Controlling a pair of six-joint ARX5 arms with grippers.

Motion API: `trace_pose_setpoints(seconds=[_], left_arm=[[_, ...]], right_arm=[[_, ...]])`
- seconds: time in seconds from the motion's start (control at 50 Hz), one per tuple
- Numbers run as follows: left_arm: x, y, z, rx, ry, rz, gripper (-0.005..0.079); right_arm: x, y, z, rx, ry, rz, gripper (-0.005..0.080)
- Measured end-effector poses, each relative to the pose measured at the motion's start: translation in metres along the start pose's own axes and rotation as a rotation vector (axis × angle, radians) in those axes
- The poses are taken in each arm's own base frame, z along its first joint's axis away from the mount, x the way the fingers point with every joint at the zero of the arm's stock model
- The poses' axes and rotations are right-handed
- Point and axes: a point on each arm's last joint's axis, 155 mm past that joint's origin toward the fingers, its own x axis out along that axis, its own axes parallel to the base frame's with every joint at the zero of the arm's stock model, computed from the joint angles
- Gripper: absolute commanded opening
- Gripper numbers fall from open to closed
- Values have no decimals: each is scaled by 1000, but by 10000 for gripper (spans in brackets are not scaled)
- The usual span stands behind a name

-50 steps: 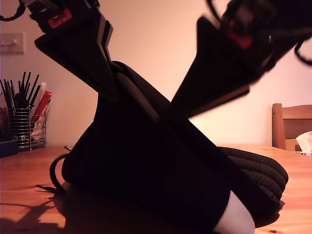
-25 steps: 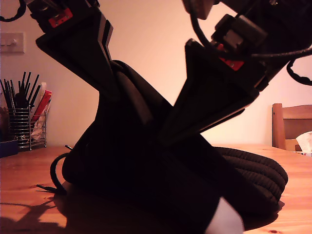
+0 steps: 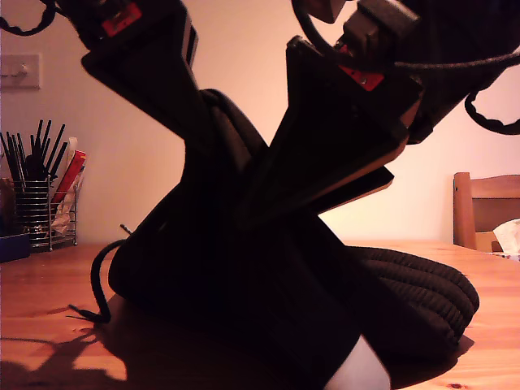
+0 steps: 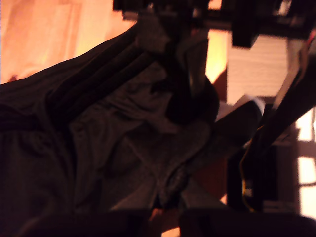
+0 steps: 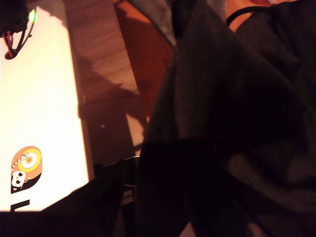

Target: Fold the shorts in front of you. After folding it, place it to the right side.

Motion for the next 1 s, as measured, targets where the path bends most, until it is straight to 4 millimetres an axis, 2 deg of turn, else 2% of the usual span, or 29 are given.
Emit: trace_pose_setpoints(seconds=[0.26, 0.36, 0.48, 0.62, 0.78, 1.0], left_arm=[[-20, 5, 21, -3, -31, -2, -21], [-28, 7, 28, -2, -39, 2, -21], [-32, 5, 29, -3, -35, -5, -21], [-32, 2, 24, -9, -16, -21, -21], [-32, -2, 14, -22, 20, -37, -21], [-35, -17, -14, -55, 131, -96, -21]], right_arm=[[0, -15, -5, -11, 28, -83, 451], [3, -20, -9, -44, 48, -104, 388], [12, -25, -23, -34, 102, -116, 264], [16, -25, -28, -33, 122, -117, -13], [16, -22, -30, -34, 130, -111, -13], [5, -11, -53, 34, 269, -70, -13]])
